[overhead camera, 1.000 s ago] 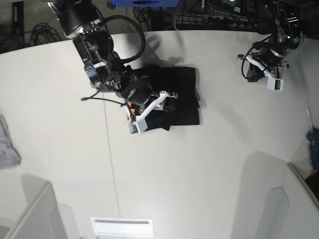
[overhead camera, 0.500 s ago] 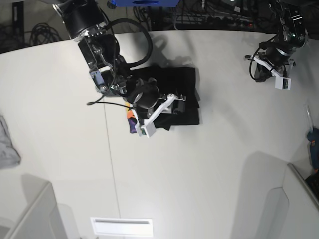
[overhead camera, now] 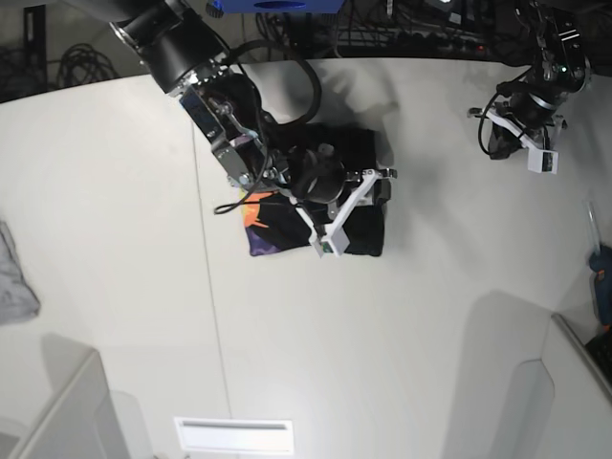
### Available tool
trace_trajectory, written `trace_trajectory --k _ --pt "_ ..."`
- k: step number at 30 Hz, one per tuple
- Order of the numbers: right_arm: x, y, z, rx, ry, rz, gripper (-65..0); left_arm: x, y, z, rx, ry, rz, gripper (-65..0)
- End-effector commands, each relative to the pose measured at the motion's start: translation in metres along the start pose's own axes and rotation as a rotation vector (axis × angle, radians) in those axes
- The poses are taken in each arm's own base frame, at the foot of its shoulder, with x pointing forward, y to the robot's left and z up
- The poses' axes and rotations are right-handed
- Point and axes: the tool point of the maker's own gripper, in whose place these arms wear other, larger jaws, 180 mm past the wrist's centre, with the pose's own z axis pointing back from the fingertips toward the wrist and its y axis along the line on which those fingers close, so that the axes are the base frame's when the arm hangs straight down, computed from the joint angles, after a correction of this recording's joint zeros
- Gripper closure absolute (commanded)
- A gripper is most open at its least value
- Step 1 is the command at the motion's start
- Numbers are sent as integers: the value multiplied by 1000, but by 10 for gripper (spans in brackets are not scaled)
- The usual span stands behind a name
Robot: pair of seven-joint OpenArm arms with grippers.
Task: Fold the T-shirt properly
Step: 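Release the left gripper and press the folded stack with the right gripper, then grasp the stack edge with the left gripper and flip it over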
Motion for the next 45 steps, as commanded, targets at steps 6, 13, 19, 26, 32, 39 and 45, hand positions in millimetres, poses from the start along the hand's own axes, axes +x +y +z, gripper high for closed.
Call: trace_trajectory --k 6,13,19,26,32,39,45 --pt "15 56 -2 102 -15 148 -251 13 5 4 1 -34 -24 0" --pt "33 63 14 110 -69 245 -249 14 0 3 -11 -35 -27 0" --pt "61 9 50 27 -199 148 -11 35 -21 9 -66 -107 -19 0" --pt "69 -53 91 -89 -317 48 0 66 -56 10 -255 -223 141 -92" --pt "56 -94 106 -177 -318 -15 0 59 -107 -10 -395 -172 128 -459" --pt "52 -132 135 -253 -374 -93 0 42 -134 -39 -472 -94 167 -495" --pt "47 -143 146 -251 -396 -76 0 44 -148 -51 -495 -102 215 -495"
